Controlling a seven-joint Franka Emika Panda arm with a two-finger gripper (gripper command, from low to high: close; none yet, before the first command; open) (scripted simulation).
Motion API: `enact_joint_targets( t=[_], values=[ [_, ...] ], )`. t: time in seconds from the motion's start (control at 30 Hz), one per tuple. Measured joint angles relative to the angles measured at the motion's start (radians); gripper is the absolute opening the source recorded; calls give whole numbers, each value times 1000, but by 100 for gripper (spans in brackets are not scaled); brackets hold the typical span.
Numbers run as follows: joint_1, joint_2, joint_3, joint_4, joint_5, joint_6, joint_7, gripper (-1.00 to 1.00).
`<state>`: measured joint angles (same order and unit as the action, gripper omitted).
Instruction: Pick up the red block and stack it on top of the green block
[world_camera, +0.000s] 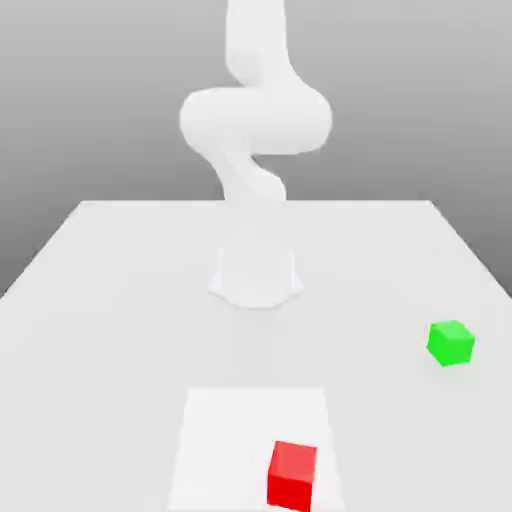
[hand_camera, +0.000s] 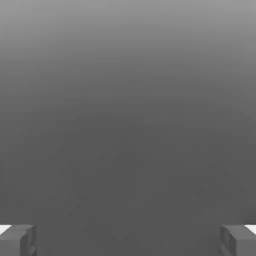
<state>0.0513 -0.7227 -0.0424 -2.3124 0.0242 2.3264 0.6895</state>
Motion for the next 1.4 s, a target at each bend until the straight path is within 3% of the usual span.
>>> enact_joint_targets(
  t=[0.3, 0.53, 0.8, 1.07, 1.2, 1.23, 1.4],
  values=[
    [181, 282, -148, -45, 91, 96, -405, 0],
    [266, 501, -206, -79, 173, 168, -722, 0],
    [302, 739, -206, -120, 208, 256, -1044, 0],
    [294, 951, -196, -158, 114, 371, -1247, 0],
    [250, 1088, -139, -138, 169, 480, -1303, 0],
    [240, 1110, -127, -135, 180, 499, -1311, -100],
    [240, 1110, -127, -135, 180, 495, -1311, -100]
  ],
)
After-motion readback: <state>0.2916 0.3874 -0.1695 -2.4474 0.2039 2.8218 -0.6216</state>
